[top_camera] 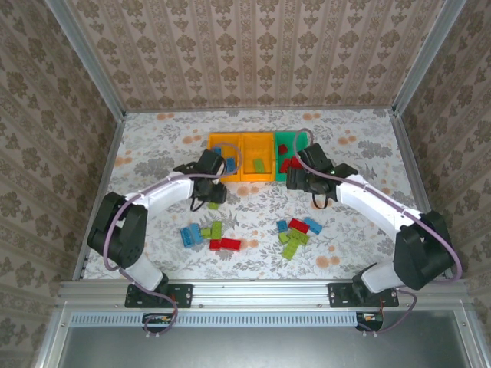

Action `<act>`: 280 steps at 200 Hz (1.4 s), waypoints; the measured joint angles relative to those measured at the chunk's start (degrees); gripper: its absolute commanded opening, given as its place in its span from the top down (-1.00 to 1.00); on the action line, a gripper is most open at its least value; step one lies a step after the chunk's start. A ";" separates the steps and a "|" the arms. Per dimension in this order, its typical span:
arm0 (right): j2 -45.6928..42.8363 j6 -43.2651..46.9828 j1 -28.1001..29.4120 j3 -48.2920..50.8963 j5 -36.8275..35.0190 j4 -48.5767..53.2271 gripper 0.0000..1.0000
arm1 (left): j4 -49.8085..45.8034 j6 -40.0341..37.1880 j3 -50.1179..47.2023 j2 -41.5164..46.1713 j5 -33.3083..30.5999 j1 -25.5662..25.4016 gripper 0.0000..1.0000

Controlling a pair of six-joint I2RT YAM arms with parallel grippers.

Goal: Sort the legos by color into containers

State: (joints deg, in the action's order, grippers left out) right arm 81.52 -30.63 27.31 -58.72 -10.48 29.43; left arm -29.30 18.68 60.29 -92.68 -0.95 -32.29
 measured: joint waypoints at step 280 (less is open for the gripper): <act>5.31 -2.56 27.50 10.93 -3.98 -0.33 0.08 | 18.21 3.82 29.24 -24.00 17.73 -1.01 -0.81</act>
State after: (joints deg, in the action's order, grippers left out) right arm 86.83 -33.19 54.81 -47.79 -14.46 29.10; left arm -11.09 22.50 89.54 -116.68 16.78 -33.30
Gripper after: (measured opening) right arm 0.468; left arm 0.868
